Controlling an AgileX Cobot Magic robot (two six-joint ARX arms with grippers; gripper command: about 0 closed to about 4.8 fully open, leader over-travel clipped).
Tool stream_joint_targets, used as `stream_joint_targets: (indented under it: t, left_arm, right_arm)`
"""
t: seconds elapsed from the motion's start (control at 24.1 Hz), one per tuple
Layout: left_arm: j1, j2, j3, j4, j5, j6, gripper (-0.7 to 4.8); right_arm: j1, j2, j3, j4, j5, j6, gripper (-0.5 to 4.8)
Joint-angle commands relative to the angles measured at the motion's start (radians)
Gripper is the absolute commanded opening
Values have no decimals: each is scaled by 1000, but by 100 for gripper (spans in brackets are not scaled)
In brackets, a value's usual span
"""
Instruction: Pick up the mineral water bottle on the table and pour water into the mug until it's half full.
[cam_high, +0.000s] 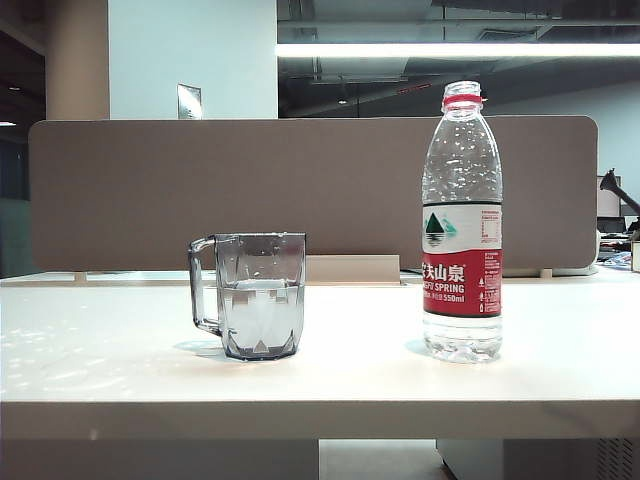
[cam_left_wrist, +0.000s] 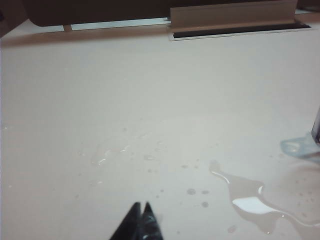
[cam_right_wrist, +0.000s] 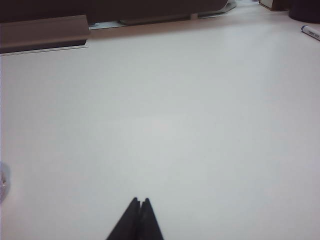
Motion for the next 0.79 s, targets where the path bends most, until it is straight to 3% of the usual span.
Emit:
stream_joint_targets:
  t: [0.04,0.17,0.33,0.79]
  left_arm:
    - [-2,1,2,-4,12,37,-1]
    - [-2,1,2,-2,11,33,-1]
    - [-2,1,2,14,12,-49,-1]
    - [-2,0,2,12,12,-49,-1]
  right_arm:
    - [1,-1,-6,11,2,2,-1]
    - [1,-1,-6,11,2,2,0]
    - [1,-1,-6,11,2,2,-1]
    - [1,-1,-6,11,2,2,-1]
